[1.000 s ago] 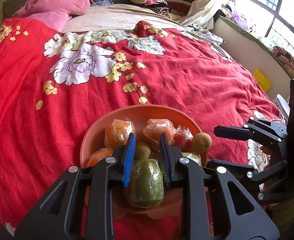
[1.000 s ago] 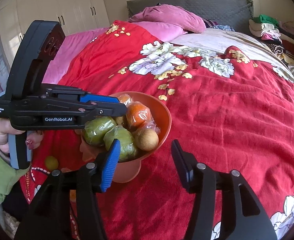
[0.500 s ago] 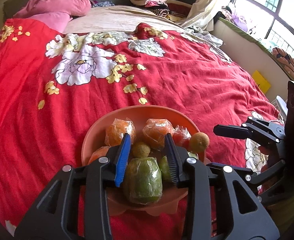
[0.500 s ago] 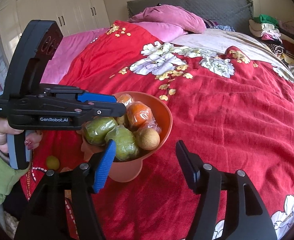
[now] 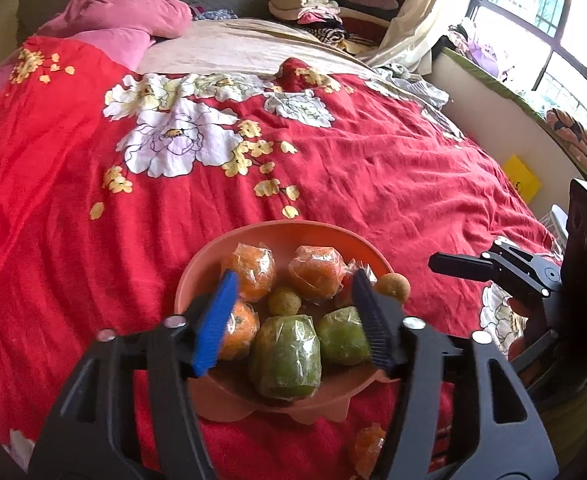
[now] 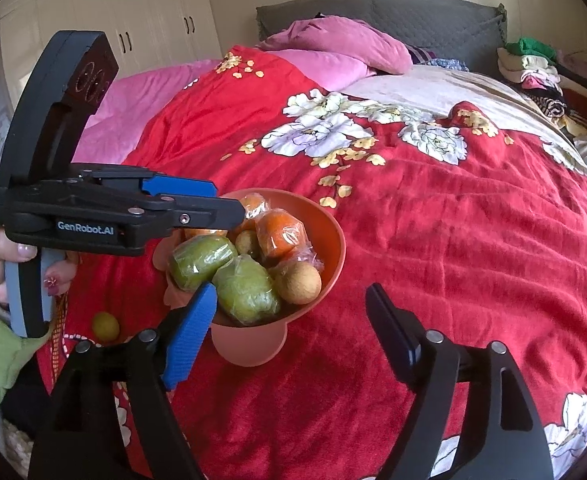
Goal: Organize fruits
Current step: 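Lower both brown fruits into the bowl and open both tools, then withdraw both open tools from the bowl toward the remaining bagged orange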
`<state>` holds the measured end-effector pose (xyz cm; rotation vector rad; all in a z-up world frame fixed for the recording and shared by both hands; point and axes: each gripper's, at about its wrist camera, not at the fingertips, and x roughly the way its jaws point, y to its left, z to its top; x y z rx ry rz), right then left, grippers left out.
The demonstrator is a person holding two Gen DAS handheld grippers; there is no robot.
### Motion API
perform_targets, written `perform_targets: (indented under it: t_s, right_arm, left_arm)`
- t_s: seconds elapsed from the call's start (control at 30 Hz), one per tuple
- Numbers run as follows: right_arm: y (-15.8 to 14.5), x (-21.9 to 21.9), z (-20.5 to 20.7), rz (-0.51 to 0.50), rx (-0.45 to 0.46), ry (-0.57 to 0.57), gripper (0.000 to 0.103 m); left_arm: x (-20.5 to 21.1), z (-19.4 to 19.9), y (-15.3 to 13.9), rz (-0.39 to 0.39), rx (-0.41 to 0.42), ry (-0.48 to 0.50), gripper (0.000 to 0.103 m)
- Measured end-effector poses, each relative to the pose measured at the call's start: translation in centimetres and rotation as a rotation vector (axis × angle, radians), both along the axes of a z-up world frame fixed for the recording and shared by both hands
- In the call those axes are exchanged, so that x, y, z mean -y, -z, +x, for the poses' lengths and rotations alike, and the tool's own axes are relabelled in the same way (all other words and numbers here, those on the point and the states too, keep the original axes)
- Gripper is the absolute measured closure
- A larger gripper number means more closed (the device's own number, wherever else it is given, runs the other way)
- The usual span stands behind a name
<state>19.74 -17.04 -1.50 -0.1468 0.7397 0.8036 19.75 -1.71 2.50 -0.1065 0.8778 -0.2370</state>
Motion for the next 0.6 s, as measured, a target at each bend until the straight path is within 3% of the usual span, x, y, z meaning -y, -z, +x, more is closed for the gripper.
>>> perform_targets:
  t_s: [0.47,0.6]
  right_arm:
    - [-1.1,0.4,-0.9,0.017,0.050,-0.006,0.015]
    - [-1.8,0.8,-1.3,0.040,0.079,-0.010,0.011]
  left_arm:
    - [-0.5,-1.3,-1.9,-0.032,0.030,-0.055,0.015]
    - [-0.4,-2.0,-2.6,-0.029,0.041,-0.079,0.011]
